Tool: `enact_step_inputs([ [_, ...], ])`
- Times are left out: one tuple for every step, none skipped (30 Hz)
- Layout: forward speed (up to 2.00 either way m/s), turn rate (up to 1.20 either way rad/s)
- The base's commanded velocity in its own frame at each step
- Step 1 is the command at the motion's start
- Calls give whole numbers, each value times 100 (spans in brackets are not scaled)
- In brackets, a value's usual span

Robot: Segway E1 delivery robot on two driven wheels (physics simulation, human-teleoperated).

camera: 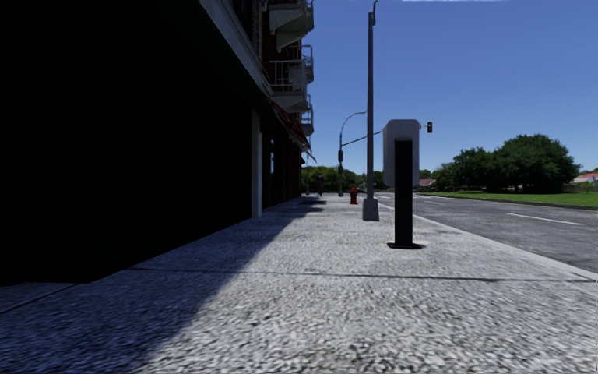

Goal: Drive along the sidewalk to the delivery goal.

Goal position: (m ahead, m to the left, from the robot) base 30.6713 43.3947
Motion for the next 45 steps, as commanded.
enact_step_inputs([
  [187, -10],
  [187, 0],
  [187, 0],
  [187, 0],
  [187, 0],
  [187, 0],
  [187, 0],
  [187, 0],
  [187, 0],
  [187, 0],
  [188, 0],
  [188, 0],
  [188, 0],
  [189, 0],
  [189, 0],
  [189, 0],
  [189, 0],
  [186, 0],
  [182, 0],
  [180, 0],
  [180, 0],
  [182, 0],
  [190, 0],
  [191, 0],
  [191, 0],
  [191, 0],
  [191, 0],
  [190, 0],
  [190, 0],
  [190, 0],
  [192, 0],
  [192, 0],
  [192, 0],
  [192, 0],
  [193, 0],
  [193, 0],
  [193, 0],
  [193, 0],
  [193, 0],
  [193, 0],
  [193, 0],
  [193, 0],
  [193, 0],
  [193, 0],
  [193, 0],
])
